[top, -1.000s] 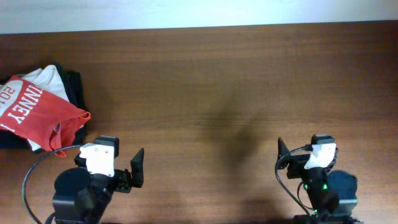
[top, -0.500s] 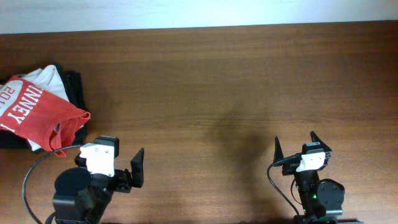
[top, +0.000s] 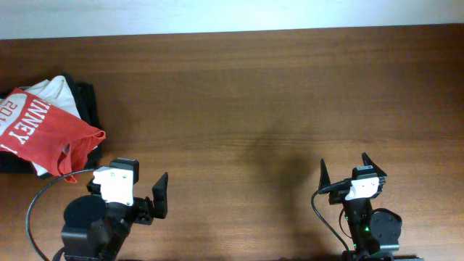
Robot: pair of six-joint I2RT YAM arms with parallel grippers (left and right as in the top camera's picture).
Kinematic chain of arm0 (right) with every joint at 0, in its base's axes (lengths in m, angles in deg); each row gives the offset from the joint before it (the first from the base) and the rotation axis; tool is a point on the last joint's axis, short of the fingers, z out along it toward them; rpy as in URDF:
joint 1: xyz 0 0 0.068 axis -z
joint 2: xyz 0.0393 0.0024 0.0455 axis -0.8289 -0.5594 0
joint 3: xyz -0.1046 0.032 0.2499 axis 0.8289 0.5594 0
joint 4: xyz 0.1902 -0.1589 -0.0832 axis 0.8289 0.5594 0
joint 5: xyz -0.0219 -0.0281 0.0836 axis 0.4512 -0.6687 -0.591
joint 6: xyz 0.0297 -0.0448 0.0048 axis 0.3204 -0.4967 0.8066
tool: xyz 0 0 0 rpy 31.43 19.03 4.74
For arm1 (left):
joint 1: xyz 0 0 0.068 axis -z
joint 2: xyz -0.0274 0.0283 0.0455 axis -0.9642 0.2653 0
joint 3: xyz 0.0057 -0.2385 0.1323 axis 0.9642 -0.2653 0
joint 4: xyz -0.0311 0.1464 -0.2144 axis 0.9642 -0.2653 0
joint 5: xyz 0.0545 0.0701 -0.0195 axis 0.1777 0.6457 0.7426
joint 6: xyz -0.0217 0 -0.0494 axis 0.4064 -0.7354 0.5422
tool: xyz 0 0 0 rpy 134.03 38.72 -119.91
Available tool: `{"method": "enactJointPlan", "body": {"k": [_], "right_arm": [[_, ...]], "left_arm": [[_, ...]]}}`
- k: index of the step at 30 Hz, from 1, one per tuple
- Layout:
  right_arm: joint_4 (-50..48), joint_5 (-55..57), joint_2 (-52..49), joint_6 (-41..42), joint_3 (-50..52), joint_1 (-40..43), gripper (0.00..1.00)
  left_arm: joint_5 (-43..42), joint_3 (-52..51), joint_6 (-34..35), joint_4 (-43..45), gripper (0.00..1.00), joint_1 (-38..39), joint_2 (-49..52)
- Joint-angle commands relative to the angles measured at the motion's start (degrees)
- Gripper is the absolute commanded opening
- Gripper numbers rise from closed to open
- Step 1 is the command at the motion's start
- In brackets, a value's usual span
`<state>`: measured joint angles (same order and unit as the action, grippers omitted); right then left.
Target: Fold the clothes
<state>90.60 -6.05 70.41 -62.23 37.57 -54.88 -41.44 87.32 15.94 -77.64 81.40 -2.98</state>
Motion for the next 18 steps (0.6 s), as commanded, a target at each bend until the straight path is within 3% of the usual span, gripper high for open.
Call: {"method": "enactJointPlan", "body": {"k": [1,9,12,15,18], "right_arm": [[0.3,0.9,0.6,-0.4,0.3,0.4,0.99],[0.3,0.9,0.6,-0.4,0.3,0.4,0.99],[0.3,0.9,0.6,-0.4,0.3,0.4,0.99],[0.3,0.9,0.6,-0.4,0.3,0.4,0.99],[0.3,0.9,0.6,-0.4,0.3,0.4,0.99]], "left_arm": [[0.4,-0.2,0.1,0.1,0.99,0.0,-0.3],[2.1,-1.0,-1.5,-1.0,0.99,0.0,-3.1],[4.3,-7.9,-1.6,0.0,0.99,0.0,-9.6],[4.5,-20.4,-1.6,7.9,0.99,0.0,-18.8],[4.5,-33.0,-1.6,23.0,0.99,0.0,-26.5]]}}
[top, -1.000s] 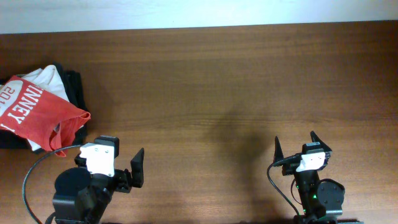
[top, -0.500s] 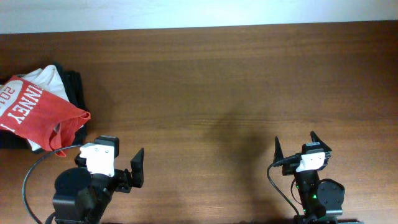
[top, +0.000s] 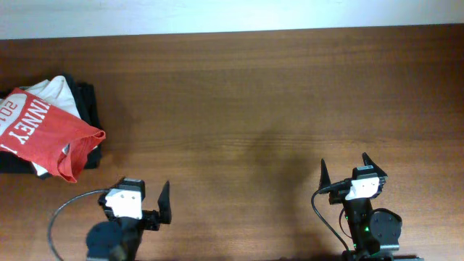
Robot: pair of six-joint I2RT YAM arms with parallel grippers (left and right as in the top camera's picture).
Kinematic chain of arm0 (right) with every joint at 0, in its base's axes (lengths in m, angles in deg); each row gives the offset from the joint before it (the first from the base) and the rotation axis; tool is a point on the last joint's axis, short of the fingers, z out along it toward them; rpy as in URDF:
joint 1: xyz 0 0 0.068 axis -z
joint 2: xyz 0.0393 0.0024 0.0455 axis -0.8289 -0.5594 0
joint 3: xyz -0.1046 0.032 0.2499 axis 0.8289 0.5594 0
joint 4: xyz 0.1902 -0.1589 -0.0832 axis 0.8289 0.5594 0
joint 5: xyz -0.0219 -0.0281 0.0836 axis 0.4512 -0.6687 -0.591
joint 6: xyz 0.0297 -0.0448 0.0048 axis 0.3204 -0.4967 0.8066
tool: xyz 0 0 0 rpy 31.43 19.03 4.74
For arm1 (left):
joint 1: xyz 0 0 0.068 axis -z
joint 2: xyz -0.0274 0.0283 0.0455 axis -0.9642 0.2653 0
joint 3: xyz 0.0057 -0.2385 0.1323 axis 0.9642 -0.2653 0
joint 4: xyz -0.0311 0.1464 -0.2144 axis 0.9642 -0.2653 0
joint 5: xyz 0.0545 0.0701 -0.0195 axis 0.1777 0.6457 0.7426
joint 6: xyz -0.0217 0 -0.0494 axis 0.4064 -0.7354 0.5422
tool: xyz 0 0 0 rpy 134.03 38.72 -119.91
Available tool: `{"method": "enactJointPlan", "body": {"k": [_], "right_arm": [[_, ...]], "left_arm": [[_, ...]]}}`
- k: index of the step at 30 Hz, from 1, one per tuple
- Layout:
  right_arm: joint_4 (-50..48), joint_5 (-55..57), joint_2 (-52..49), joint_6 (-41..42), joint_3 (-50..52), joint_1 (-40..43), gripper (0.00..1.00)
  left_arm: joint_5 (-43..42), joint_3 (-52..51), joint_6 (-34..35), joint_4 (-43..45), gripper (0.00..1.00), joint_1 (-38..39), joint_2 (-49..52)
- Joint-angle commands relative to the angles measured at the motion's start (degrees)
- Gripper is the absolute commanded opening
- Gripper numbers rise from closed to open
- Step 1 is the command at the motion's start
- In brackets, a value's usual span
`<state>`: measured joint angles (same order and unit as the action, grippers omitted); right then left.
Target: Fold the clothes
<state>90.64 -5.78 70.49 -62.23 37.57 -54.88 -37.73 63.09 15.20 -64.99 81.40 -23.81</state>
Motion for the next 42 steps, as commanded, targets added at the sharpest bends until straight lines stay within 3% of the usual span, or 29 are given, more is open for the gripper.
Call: {"method": "enactJointPlan", "body": {"k": [1,4,7,42], "right_arm": [[0.3,0.7,0.5,-0.4,0.3,0.4,0.99],[0.3,0.7,0.5,-0.4,0.3,0.4,0.99],[0.3,0.7,0.5,-0.4,0.3,0.4,0.99],[0.3,0.7,0.5,-0.4,0.3,0.4,0.99]], "left_arm": [[0.7,-12.4,-0.9,17.9,0.99,-0.1,-5.8],[0.7,-20.9,-2.5,35.1,0.99,0.0,-5.7],[1.8,-20.7,-3.0,30.4,0.99,-0.3,-5.9],[1.8,-20.7,-3.0,30.3,0.99,-0.3,-5.8]]}}
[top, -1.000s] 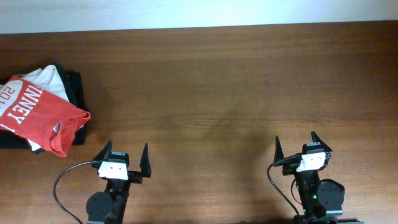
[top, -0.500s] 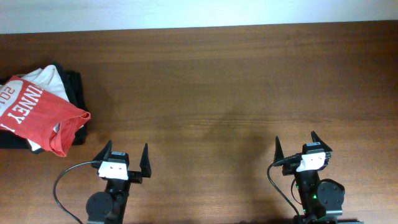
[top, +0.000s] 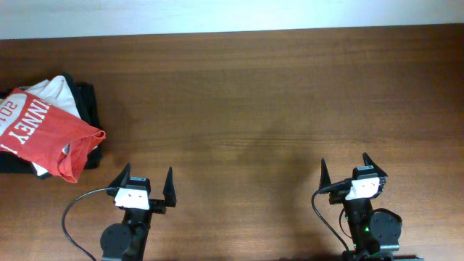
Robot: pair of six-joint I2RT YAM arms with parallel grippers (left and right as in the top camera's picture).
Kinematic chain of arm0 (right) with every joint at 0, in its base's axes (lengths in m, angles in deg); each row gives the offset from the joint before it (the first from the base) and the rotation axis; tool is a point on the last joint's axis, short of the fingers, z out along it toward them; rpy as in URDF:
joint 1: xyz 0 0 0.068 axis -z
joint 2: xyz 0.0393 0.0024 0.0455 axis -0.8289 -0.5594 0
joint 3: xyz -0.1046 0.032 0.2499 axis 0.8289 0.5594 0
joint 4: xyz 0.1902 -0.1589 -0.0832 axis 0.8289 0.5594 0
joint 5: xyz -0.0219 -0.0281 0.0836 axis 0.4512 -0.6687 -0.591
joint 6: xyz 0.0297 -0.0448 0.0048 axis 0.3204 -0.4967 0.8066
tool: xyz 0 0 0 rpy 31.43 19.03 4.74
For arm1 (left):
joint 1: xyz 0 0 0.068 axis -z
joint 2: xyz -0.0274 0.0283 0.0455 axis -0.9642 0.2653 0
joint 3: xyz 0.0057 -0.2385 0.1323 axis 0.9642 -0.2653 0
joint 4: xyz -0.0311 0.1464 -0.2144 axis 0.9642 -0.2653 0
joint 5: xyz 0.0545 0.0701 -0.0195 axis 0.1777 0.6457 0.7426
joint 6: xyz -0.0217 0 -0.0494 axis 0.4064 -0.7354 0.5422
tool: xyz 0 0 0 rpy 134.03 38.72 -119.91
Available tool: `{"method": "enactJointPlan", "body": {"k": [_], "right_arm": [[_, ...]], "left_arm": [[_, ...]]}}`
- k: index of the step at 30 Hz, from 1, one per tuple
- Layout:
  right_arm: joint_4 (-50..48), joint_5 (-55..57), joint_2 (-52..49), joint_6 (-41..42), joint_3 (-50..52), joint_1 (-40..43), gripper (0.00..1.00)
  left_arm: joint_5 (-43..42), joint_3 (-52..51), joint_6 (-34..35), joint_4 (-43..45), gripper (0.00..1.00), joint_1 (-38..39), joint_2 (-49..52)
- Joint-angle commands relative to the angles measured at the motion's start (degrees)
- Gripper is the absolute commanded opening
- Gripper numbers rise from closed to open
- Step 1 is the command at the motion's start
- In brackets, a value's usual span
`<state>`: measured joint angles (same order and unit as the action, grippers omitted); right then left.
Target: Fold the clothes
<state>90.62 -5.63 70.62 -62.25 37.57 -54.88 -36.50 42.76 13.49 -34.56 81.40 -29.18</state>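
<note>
A pile of clothes lies at the table's left edge in the overhead view: a red T-shirt (top: 45, 134) with white lettering on top, a white garment (top: 52, 90) and a black one (top: 86, 101) under it. My left gripper (top: 145, 179) stands open near the front edge, below and right of the pile, holding nothing. Far to the right, my right gripper (top: 344, 167) is open too, with nothing between its fingers.
The brown wooden table (top: 246, 94) stretches between the pile and the arms. A pale wall strip runs along the back edge. Cables loop beside each arm base at the front.
My left arm has drawn back toward its base and turned square to the table; both its fingers now point straight ahead. The pile and the right arm are unchanged.
First my left arm reached toward the pile's lower right corner, gripper open and turned sideways. Then it was pulled back and lower at the front edge. Now it rests squared up, open. The clothes pile and right arm stayed as they were throughout.
</note>
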Motion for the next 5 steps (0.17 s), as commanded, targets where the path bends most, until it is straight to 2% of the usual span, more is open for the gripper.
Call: {"method": "enactJointPlan", "body": {"k": [1,5], "right_arm": [[0.3,0.5,0.4,-0.3,0.3,0.4,0.99],[0.3,0.5,0.4,-0.3,0.3,0.4,0.99]], "left_arm": [[0.5,-0.3,-1.3,-0.1,0.99,-0.3,-0.4],[0.6,-0.3,-1.3,-0.1,0.99,-0.3,-0.4]]}}
